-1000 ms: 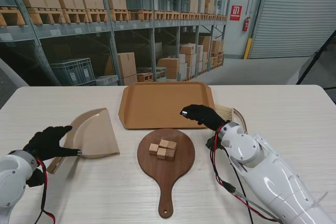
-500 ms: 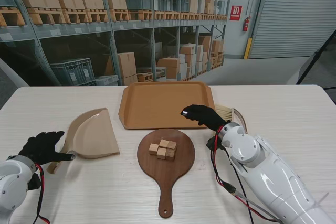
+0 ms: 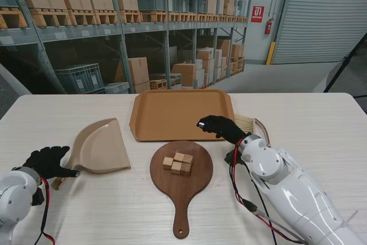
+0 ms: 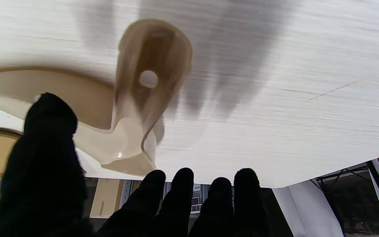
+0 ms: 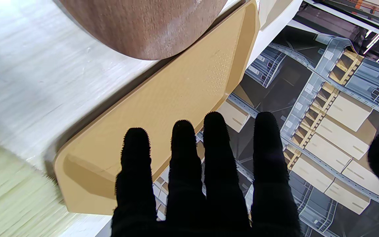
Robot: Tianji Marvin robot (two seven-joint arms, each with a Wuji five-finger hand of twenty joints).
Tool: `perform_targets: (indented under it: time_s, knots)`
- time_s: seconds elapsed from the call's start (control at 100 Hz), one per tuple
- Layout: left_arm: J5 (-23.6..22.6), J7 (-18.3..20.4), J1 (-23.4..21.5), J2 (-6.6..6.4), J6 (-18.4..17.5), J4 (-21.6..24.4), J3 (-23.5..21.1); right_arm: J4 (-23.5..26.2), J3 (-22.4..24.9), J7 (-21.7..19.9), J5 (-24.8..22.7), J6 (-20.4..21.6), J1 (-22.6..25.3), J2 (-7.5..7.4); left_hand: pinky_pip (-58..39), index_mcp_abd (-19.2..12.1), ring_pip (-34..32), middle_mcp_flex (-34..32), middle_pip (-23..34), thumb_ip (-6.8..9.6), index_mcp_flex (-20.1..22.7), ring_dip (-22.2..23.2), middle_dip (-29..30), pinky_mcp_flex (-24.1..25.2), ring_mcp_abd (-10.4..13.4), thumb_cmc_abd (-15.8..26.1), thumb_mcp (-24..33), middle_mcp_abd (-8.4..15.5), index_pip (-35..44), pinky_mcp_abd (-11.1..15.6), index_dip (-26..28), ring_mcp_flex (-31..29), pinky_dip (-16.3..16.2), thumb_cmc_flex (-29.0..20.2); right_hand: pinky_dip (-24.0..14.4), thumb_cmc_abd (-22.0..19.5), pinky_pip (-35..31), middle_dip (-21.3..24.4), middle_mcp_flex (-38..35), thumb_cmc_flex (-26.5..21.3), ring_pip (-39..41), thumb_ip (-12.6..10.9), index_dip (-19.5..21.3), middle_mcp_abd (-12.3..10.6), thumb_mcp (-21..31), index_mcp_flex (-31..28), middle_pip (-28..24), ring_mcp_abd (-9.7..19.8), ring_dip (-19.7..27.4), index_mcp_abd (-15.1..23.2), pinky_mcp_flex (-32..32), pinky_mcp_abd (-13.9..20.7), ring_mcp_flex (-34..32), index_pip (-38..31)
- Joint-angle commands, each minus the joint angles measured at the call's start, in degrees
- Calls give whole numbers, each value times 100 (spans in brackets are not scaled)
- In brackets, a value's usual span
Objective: Sweep wood blocks off a wooden cutting board into a dustpan and pour them into a container
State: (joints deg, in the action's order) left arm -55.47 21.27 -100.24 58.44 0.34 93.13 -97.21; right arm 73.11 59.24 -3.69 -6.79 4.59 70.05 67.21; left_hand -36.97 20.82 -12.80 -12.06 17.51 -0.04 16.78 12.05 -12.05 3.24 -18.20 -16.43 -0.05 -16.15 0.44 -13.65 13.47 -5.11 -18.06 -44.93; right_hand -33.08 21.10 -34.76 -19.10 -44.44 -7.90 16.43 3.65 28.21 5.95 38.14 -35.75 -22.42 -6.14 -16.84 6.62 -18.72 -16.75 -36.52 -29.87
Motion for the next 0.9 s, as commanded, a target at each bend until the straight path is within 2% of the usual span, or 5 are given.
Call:
perform_targets:
  time_s: [0.0, 0.27, 0.56, 0.76, 0.89]
  knots:
    - [-40, 136, 66, -17, 7, -76, 37, -7, -18, -77, 6, 3, 39, 19, -130, 140, -49, 10, -310, -115, 59, 18, -76, 50, 377, 85, -9, -165, -17, 121, -38, -4, -138, -223, -144, -123, 3, -75, -173, -39, 115, -78, 3, -6, -220, -95, -148, 61, 20, 41, -30, -72, -150, -37]
    - [-60, 111, 407, -31, 274, -450, 302, -16, -49, -111, 12, -2, 35, 14, -314, 151, -236, -55, -192, -119, 71, 89, -145, 52, 377, 245, -22, -167, -10, 148, -33, -30, -220, -303, -141, -128, -16, -87, -188, -48, 126, -80, 5, -7, -228, -103, -159, 67, 15, 39, -37, -72, -161, -42]
    - [-136, 89, 747, -42, 594, -773, 601, -39, -74, -143, 10, -1, 20, 9, -976, 135, -571, -368, 18, -117, 256, 260, -274, 86, 361, 416, -45, -184, 56, 152, 2, -291, -531, -476, -134, -137, -36, -95, -197, -60, 132, -81, 5, -9, -236, -103, -168, 71, 13, 49, -42, -68, -159, -43]
    - [-145, 51, 957, -47, 746, -991, 809, -59, -95, -141, 25, -10, 5, 16, -1477, 65, -839, -907, 305, -115, 565, 401, -432, -133, 376, 522, -16, -104, 319, 139, 135, -818, -760, -766, -128, -144, -46, -102, -203, -73, 140, -83, 5, -8, -240, -99, -177, 74, 10, 40, -42, -72, -164, -45]
    - [-181, -26, 1053, -39, 938, -1095, 950, -73, -104, -144, 32, -4, -1, 18, -1897, -20, -1147, -1650, 625, -119, 917, 585, -639, -551, 387, 714, -27, 5, 1021, 94, 429, -1550, -989, -1197, -126, -143, -57, -106, -209, -84, 149, -84, 5, -3, -244, -104, -185, 78, 6, 40, -48, -75, -176, -49]
